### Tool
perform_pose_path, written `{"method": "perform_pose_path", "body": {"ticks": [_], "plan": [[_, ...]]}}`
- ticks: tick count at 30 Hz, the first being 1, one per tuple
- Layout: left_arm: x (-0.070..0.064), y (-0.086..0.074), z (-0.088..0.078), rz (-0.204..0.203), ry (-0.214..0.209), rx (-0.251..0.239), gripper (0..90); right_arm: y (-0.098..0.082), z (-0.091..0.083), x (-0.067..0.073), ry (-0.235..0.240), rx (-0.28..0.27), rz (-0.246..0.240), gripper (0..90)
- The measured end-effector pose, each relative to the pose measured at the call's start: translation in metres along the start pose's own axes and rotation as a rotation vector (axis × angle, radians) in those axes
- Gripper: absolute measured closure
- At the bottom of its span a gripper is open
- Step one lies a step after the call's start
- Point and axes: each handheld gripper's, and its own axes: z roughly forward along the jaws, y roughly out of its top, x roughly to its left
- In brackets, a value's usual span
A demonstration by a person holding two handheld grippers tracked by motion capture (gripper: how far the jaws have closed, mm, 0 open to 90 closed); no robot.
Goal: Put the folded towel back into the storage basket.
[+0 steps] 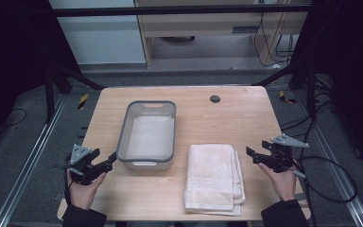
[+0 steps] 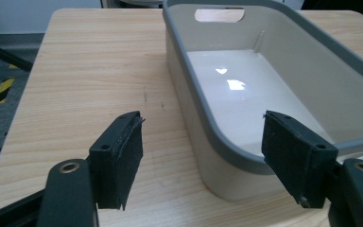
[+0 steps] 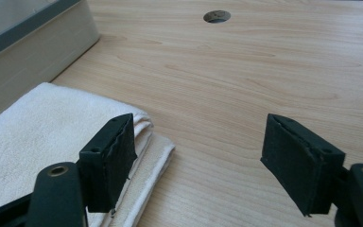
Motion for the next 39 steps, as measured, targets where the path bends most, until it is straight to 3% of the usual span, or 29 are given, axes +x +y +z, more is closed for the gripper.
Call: {"method": "perform_pose_path", "body": {"ticks": [18, 31, 39], "plan": [[-0.027, 0.026, -0.003, 0.025, -0.055, -0.049, 29.4, 0.017, -0.006, 0.004, 0.017, -0.033, 0.008, 26.7], [-0.065, 0.034, 0.004, 0.074, -0.122, -0.057, 30.8, 0.032, -0.003, 0.016, 0.062, -0.044, -0.002, 26.6], [-0.088, 0.034, 0.009, 0.108, -0.166, -0.047, 31.6, 0.031, 0.002, 0.019, 0.078, -0.039, 0.006, 26.1]]}}
